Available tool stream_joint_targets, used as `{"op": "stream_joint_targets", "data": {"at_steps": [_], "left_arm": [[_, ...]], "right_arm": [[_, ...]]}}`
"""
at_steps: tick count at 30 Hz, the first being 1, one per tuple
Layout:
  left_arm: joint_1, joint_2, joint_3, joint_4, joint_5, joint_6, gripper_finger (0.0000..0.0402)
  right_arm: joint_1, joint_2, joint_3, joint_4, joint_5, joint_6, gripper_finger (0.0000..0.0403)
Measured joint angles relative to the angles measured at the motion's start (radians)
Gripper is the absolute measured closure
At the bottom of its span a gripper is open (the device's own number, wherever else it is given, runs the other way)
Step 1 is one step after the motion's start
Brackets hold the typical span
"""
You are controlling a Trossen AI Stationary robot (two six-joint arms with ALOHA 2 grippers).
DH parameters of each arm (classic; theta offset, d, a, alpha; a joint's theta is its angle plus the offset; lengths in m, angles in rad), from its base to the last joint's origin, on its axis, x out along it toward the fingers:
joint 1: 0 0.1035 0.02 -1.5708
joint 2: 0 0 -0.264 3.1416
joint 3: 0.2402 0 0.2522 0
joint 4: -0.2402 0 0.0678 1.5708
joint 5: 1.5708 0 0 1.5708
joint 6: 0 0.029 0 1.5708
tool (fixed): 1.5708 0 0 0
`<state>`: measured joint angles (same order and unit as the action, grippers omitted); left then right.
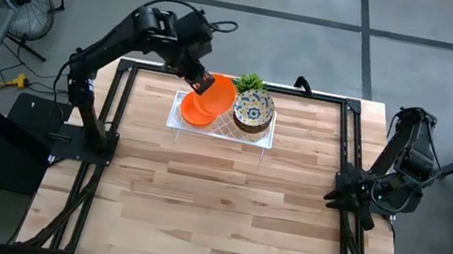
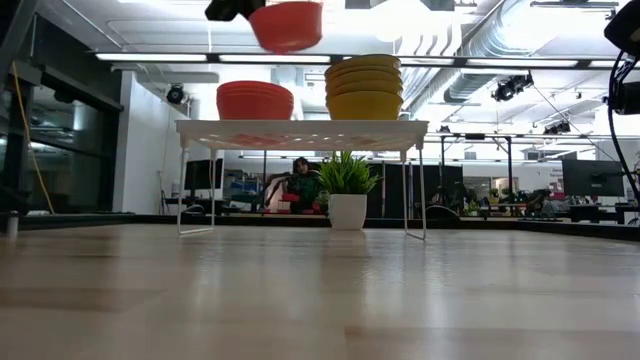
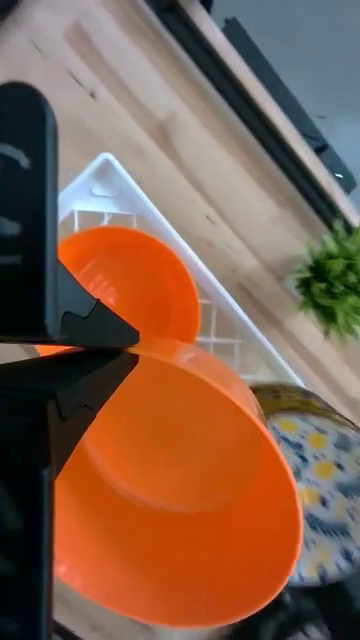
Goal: Pick & Place Mini bowls
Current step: Stack the orange bowl on the orange bowl on the shelf
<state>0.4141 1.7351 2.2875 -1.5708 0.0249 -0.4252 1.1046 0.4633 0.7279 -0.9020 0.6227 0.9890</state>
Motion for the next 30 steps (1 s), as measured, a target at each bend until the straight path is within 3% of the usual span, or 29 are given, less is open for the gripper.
{"op": "stream_joint_targets", "data": {"at_steps": [30], "left_arm": [[0.07, -0.018, -0.237, 0.0, -0.048, -0.072, 0.0401]], "right_arm": [[0.0, 0.0, 0.0, 0.0, 0.022, 0.069, 0.0305]]}}
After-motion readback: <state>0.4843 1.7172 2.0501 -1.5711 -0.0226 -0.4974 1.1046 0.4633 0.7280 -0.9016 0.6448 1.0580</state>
